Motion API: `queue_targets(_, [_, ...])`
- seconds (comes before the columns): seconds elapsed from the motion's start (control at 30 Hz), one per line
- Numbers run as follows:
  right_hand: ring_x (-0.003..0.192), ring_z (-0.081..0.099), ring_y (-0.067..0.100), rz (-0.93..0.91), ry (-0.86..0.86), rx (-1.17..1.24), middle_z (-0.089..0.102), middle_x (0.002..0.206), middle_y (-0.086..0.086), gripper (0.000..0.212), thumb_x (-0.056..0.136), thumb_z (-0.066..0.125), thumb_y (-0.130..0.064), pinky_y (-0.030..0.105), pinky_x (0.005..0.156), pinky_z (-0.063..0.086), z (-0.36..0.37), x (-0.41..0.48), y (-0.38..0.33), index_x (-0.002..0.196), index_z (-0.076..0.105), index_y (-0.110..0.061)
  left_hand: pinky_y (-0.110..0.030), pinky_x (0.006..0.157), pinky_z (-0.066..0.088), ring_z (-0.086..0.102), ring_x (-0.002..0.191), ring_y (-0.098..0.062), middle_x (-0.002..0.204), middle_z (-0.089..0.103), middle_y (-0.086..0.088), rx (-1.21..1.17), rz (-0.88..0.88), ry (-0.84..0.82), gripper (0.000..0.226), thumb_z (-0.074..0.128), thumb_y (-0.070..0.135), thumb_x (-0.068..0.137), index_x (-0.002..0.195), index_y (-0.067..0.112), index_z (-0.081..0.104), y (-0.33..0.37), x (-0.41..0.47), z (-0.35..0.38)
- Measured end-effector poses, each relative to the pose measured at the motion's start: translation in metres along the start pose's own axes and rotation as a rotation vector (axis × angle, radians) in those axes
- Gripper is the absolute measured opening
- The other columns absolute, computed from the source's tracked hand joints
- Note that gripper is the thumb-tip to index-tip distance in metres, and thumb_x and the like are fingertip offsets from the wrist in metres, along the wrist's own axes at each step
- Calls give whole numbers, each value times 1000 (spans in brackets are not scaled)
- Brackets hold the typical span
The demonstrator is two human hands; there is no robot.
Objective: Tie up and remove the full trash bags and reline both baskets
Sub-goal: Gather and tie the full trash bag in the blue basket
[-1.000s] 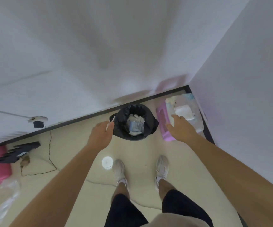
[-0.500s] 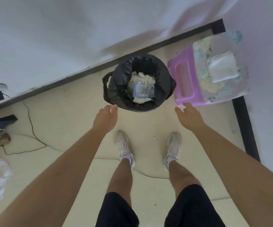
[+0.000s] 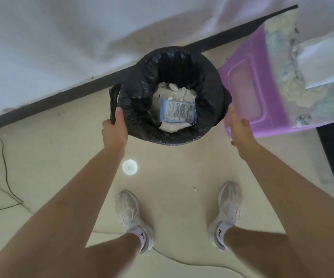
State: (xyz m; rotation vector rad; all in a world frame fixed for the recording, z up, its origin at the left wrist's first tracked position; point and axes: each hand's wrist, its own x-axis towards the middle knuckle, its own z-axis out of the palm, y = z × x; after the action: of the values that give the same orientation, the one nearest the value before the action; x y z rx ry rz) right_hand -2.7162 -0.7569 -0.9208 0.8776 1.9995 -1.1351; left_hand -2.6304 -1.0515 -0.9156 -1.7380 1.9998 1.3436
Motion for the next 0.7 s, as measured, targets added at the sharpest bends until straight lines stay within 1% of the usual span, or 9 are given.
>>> queue_targets(0.07, [145,30,26,-23,-77,179,29,160,0,137,43,39,-105,52,117,26,17,31,4,156,19,-30,-35,92,43,54,110,-22,123,54,0,-232,-30,-49,94,48,83,77,138,11,42,-1,32,12])
queue_targets(0.17, [136,45,14,-213,-257,303,51,146,-12,111,54,52,-96,41,113,29,41,71,0,147,42,-36,-43,96,52,64,114,-22,130,63,1,-370,35,-255,116,67,90,52,141,18,48,2,79,33])
queue_targets(0.23, [122,61,16,-284,-367,358,67,128,-8,81,69,61,-79,43,111,38,55,92,-8,134,60,-30,-45,93,54,70,106,-26,121,70,-2,-452,119,-359,100,79,76,53,131,18,59,8,101,48])
queue_targets(0.33, [111,67,23,-386,-286,408,74,114,-1,64,70,64,-60,47,105,46,65,116,-23,121,69,-21,-45,92,55,71,102,-26,116,73,-2,-576,230,-320,96,85,71,49,126,18,62,21,123,64])
queue_targets(0.43, [102,70,21,-503,-237,436,76,106,-1,58,71,65,-51,36,90,54,66,132,-37,117,71,-17,-43,94,54,68,110,-25,122,70,-3,-709,347,-450,78,54,81,76,126,23,64,26,143,73])
queue_targets(0.5, [85,71,16,-570,-226,408,76,93,-3,43,75,65,-43,26,69,54,67,139,-45,108,73,-16,-40,89,57,70,107,-24,121,71,-5,-776,302,-541,67,33,74,91,120,24,67,26,153,83])
queue_targets(0.53, [79,71,15,-603,-214,376,75,88,-3,39,75,67,-41,24,62,53,65,142,-49,104,73,-16,-38,82,59,72,100,-23,117,72,-7,-747,281,-550,60,35,67,95,116,22,68,26,159,86])
queue_targets(0.6, [83,73,21,-639,-153,297,76,92,3,52,64,73,-41,33,68,59,60,146,-63,107,72,-12,-35,70,58,73,88,-25,113,72,-12,-626,276,-523,40,50,49,97,109,16,70,28,164,88])
queue_targets(0.7, [87,72,31,-634,6,142,75,97,11,61,52,75,-39,52,83,59,47,137,-80,105,69,-10,-39,67,59,70,91,-30,109,72,-15,-561,276,-431,30,59,28,95,114,8,68,48,158,66])
